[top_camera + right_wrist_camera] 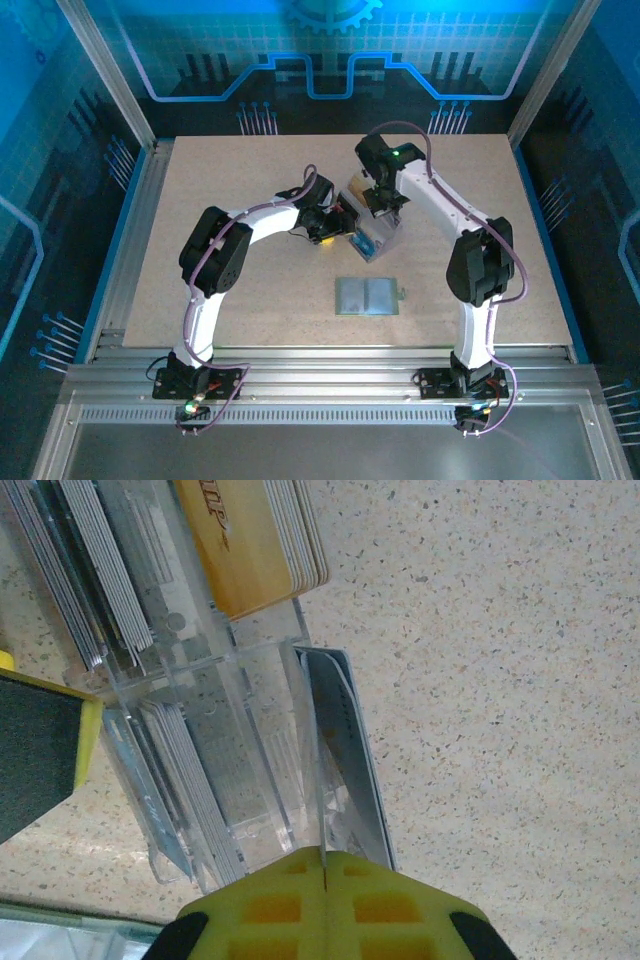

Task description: Put the credit cards into the card holder

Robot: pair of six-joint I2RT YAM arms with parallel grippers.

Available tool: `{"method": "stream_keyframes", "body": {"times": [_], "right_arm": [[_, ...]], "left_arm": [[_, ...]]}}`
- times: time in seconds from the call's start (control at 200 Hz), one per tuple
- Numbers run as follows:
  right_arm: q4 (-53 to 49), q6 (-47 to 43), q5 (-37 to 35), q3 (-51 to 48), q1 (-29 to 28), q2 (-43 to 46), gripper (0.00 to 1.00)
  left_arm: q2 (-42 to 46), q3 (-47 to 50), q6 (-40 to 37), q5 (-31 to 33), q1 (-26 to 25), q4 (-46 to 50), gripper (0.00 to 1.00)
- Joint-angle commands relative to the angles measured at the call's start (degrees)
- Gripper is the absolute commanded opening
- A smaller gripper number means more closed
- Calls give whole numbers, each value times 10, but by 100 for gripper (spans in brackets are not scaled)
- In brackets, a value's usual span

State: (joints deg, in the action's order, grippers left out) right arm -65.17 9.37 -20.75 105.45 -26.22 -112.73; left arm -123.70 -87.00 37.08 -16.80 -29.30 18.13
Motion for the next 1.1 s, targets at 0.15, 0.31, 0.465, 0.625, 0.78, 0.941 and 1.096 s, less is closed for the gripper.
{"method": "stream_keyframes", "body": {"times": [0.15,0.31,0.465,0.625,0.78,0.941,1.096], "right_arm": [[-21,-1,-55,20,8,-19,1],[-21,0,-87,21,8,-21,6],[-20,-1,-98,22,9,-24,8],[-17,-2,-88,22,10,-19,9],[-13,-3,-53,19,19,-7,10],[-13,-2,-54,18,22,-3,15],[-14,0,-72,20,22,-7,17]], "left_arm": [[3,14,-10,-3,7,43,68],[2,14,-8,-4,8,42,68],[3,14,-8,-4,9,42,68],[2,15,-8,-9,9,40,68],[9,16,-7,-15,10,38,68],[22,21,-1,-29,12,29,68],[40,21,5,-37,12,25,68]]}}
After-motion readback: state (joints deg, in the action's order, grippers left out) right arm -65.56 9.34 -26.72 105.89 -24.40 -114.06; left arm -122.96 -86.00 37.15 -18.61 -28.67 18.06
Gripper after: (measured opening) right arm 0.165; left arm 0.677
